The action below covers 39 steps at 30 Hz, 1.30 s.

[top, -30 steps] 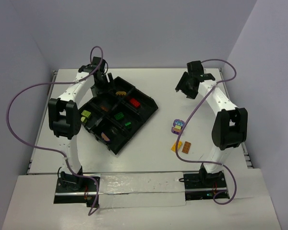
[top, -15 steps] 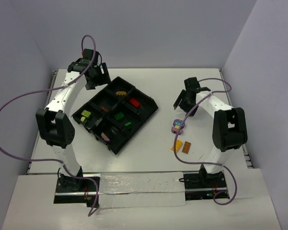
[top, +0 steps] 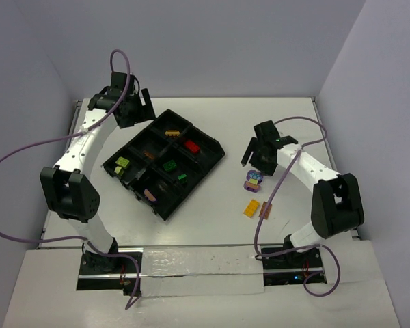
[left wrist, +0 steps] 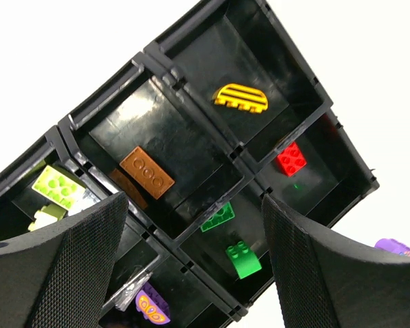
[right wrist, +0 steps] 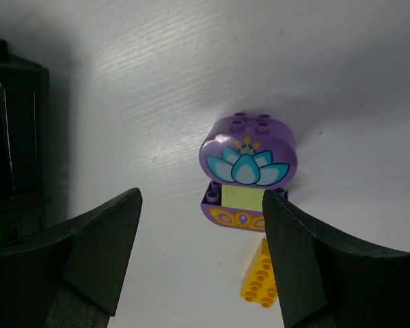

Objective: Sort the legos into containers by color

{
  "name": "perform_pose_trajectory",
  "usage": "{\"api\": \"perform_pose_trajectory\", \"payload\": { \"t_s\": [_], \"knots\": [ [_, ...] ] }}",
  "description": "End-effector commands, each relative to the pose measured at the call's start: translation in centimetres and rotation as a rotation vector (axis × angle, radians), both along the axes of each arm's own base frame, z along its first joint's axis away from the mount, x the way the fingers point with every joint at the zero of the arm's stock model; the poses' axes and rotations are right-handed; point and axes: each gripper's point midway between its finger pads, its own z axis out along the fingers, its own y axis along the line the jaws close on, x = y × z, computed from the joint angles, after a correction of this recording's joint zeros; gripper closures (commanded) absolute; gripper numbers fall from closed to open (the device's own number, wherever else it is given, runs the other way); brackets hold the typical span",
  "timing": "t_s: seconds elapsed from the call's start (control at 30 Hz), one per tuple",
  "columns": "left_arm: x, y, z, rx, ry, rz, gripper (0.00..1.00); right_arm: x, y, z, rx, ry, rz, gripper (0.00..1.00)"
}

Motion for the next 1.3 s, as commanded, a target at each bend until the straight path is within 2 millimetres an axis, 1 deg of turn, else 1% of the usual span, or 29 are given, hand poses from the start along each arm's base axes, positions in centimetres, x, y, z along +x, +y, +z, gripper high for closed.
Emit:
{"api": "perform_pose_trajectory", "payload": {
  "t_s": [0.0, 0.07, 0.2, 0.3, 0.47, 0.63, 0.77, 0.9, 1.07, 1.27],
  "knots": [
    [-0.1, -0.3, 1.6, -0.026, -0.064, -0.031, 0.13, -0.5, 0.4, 0.4, -0.057, -0.006, -0.003, 0.22],
    [-0.5, 0.0, 1.6, -0.014, -0.065, -0.027, 0.13, -1.2, 0.5, -0.2, -0.054, 0.001, -0.022, 0.26],
    [-0.9, 0.5, 1.7, 0.006, -0.069, -0.022, 0.13, -1.4, 0.2, -0.4, -0.062, -0.006, -0.042, 0.31],
    [-1.1, 0.2, 1.6, -0.005, -0.067, -0.035, 0.13, -1.9, -0.1, -0.8, -0.072, 0.005, -0.044, 0.33],
    [-1.0, 0.1, 1.7, -0.010, -0.071, -0.039, 0.13, -2.5, -0.5, -2.0, -0.092, 0.035, -0.046, 0.33],
    [-1.0, 0.0, 1.7, -0.011, -0.069, -0.039, 0.13, -1.9, -0.4, -2.2, -0.107, 0.027, -0.025, 0.34],
    [-1.0, 0.2, 1.6, -0.004, -0.066, -0.034, 0.13, -1.5, -0.3, -2.5, -0.111, 0.033, -0.012, 0.40],
    [-0.9, 0.0, 1.4, -0.008, -0.062, -0.034, 0.13, -1.7, -0.3, -3.3, -0.117, 0.054, -0.002, 0.44],
    [-0.5, -0.2, 1.4, -0.013, -0.063, -0.037, 0.13, -1.8, -0.4, -3.8, -0.125, 0.064, 0.008, 0.45],
    [-0.1, -0.5, 1.1, -0.013, -0.054, -0.042, 0.13, -1.4, -0.4, -4.3, -0.134, 0.071, 0.018, 0.45]
  ]
}}
